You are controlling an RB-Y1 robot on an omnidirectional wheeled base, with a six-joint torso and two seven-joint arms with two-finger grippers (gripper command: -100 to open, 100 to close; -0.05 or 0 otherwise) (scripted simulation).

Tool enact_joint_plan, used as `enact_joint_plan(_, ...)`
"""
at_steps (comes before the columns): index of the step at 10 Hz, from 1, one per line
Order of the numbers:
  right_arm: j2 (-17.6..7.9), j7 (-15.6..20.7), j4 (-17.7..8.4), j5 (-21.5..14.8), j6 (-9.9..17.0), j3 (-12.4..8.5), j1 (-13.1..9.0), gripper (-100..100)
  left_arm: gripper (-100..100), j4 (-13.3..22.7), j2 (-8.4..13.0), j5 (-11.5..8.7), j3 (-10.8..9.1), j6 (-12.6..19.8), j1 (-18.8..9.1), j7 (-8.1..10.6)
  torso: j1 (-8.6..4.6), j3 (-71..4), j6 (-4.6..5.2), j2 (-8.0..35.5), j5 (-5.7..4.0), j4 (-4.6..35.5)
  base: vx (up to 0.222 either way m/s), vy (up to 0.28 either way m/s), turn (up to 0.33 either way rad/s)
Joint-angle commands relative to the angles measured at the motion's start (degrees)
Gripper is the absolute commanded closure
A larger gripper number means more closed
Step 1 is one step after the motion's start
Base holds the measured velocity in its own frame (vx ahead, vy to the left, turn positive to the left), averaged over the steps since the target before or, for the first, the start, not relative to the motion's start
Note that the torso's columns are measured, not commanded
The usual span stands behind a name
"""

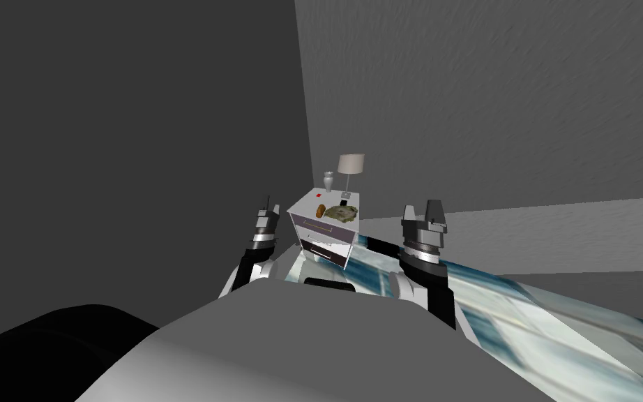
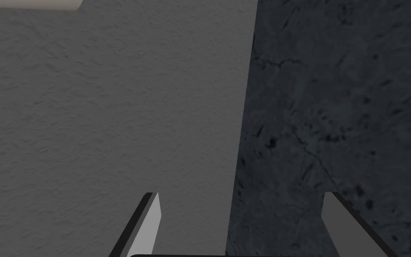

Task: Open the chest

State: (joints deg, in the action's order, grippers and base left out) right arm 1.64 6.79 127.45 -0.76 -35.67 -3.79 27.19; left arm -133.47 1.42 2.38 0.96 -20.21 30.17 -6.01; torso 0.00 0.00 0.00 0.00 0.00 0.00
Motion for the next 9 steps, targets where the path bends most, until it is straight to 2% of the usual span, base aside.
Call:
enact_joint_plan(1,0.0,0.0,0.0,0.0,0.0,0.0,0.0,0,0,0.0,0.0,0.0,0.0,0.0,0.0,0.0,0.0,-4.67,0.0,2.32,0.0,2.35,0.0,0.0,0.0)
enact_joint_plan(9,0.0,0.0,0.02,0.0,-0.01,0.0,0.0,0,0,-0.02,0.0,0.0,0.0,-0.01,0.0,0.0,0.0,-70.73,0.0,35.39,0.0,35.37,0.0,0.0,0.0)
